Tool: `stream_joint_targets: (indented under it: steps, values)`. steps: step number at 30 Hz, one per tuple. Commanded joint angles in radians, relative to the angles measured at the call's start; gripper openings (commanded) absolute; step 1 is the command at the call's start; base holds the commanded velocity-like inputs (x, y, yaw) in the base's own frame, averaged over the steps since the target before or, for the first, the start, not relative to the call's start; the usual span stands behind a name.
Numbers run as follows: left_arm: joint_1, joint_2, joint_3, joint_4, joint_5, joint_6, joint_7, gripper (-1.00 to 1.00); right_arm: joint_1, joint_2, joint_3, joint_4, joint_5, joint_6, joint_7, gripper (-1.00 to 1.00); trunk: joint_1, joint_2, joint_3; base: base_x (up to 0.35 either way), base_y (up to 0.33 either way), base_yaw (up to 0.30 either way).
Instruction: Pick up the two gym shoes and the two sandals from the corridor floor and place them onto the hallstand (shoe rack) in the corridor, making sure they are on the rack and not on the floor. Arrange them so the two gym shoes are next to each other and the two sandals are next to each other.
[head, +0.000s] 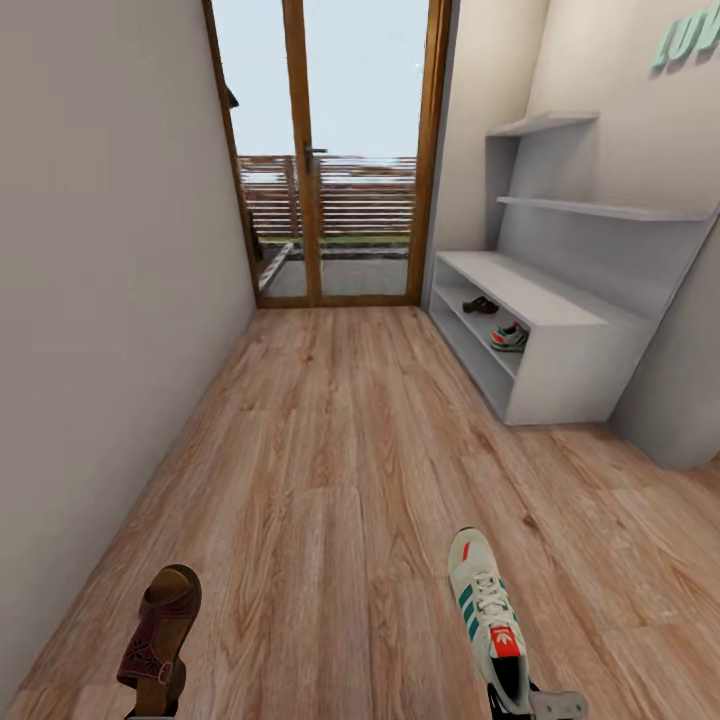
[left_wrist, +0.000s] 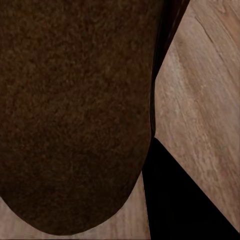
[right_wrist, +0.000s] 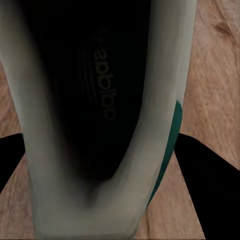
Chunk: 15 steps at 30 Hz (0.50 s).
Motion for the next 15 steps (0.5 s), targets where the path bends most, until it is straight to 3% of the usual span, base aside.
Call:
stream_joint_targets:
  steps: [1,15]
  values:
    - [-0.001,-0.001,0.009,0.0,-0.004,-0.001,-0.008,-1.0,-0.001,-0.001,0.008,0.001,-0.007,-0.003,-0.005,-1.0,0.0,0.0,-0.001,0.339,-0.095,0.0]
    - [-0.001,-0.001,0.009,0.0,-0.004,-0.002,-0.008,-1.0,-0.001,-0.001,0.008,0.001,-0.007,-0.003,-0.005,-1.0,0.0,0.0,-0.001,0.34,-0.095,0.0]
